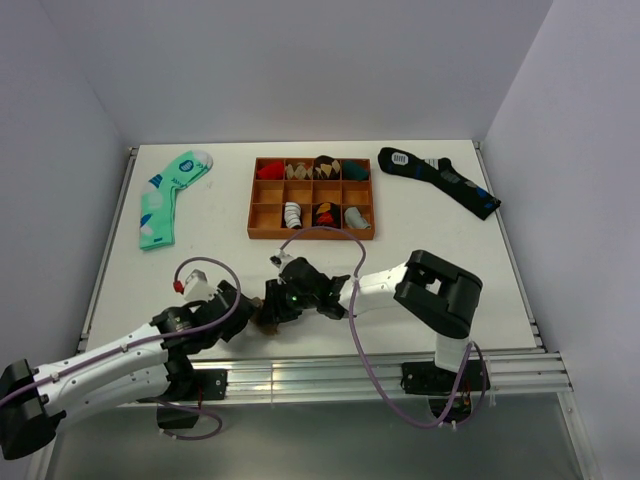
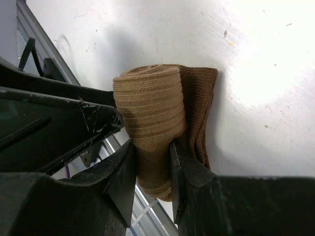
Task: Roll the socks
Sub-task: Roll the sock at the center of the board.
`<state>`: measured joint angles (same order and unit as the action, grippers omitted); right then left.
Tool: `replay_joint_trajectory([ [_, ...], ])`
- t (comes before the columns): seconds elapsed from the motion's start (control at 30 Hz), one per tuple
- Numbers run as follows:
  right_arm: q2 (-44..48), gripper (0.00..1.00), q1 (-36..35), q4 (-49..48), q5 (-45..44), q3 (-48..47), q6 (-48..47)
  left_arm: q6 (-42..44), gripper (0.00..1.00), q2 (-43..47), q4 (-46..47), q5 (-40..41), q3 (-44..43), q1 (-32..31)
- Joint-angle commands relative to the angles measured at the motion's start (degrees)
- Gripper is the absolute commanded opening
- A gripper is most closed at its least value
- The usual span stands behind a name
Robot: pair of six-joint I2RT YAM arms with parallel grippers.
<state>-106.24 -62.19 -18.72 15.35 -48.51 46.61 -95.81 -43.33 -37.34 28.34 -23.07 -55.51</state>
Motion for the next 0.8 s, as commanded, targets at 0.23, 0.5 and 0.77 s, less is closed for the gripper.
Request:
replay_joint_trajectory([
  [0.23,-7.84,0.01,-0.21,18.90,-0.41,7.20,-0.91,3.00,0.73,-1.40,7.63,1.64,2.59,-0.57],
  [0.5,-7.58,0.01,1.11,13.02,3.01,10.98,0.59,0.27,0.73,-1.84,11.50,0.84,5.40,-0.66],
  [0.77,-8.81,0.00,1.81,8.36,6.96,12.47,2.25,-0.08,0.72,-3.51,14.05,0.32,6.28,-0.66],
])
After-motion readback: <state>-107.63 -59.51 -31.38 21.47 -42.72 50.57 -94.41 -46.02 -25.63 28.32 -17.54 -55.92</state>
